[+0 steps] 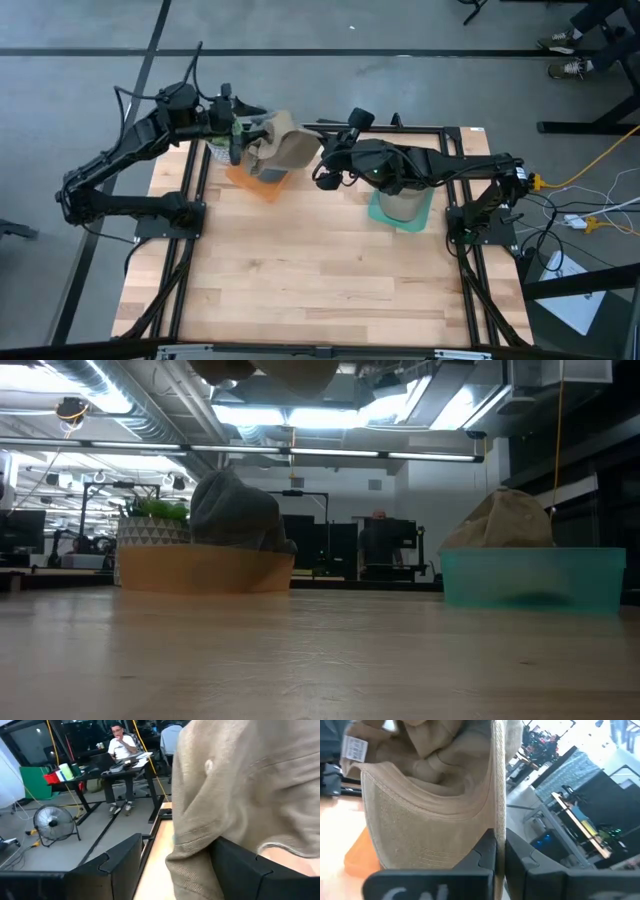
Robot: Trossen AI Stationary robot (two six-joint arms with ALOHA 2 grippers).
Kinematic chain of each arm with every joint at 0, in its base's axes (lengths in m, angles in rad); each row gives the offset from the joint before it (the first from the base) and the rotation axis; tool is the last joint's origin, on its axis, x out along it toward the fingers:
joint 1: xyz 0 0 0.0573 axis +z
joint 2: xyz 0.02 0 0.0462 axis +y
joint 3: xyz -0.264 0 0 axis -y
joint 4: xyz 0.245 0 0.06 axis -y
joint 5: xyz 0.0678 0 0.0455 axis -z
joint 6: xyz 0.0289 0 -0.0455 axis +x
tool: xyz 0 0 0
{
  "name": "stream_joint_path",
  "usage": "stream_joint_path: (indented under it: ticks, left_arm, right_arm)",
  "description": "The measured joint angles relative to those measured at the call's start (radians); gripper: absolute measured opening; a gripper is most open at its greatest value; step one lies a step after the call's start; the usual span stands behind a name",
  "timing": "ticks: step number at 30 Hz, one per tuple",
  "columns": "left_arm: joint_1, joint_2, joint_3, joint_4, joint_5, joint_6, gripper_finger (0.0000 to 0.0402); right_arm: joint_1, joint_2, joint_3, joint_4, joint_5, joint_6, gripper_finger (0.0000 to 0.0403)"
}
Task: Pick & Place hat
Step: Put the brown cap into the blue bin
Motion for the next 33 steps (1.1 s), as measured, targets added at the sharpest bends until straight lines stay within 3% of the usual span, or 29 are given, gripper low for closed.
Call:
stream_joint_path:
  ticks: [3, 6, 14, 22, 28, 33]
  left_arm:
    - [0.001, -0.015, 0.000, 0.000, -0.015, -0.002, 0.0218]
    - [0.001, -0.024, 0.000, 0.000, -0.059, 0.000, 0.0184]
    - [0.001, -0.024, 0.000, 0.001, -0.153, 0.065, 0.0016]
    - [-0.001, -0.049, 0.000, 0.090, -0.424, 0.040, 0.0006]
    - [-0.003, -0.041, -0.001, 0.245, -0.468, -0.109, 0.0005]
    - [-0.009, 0.001, -0.001, 0.247, -0.498, -0.130, 0.0006]
  right_arm:
    - [0.000, 0.000, 0.000, -0.005, 0.023, -0.001, 0.0020]
    - [-0.001, 0.000, 0.000, -0.008, 0.024, -0.001, 0.0020]
    - [-0.002, 0.000, 0.000, -0.009, 0.027, 0.000, 0.0020]
    - [-0.004, 0.000, 0.000, -0.006, 0.042, 0.053, 0.0020]
    - [-0.006, 0.000, 0.000, 0.028, 0.026, 0.130, 0.0020]
    - [-0.006, 0.001, 0.000, 0.110, -0.014, 0.133, 0.0020]
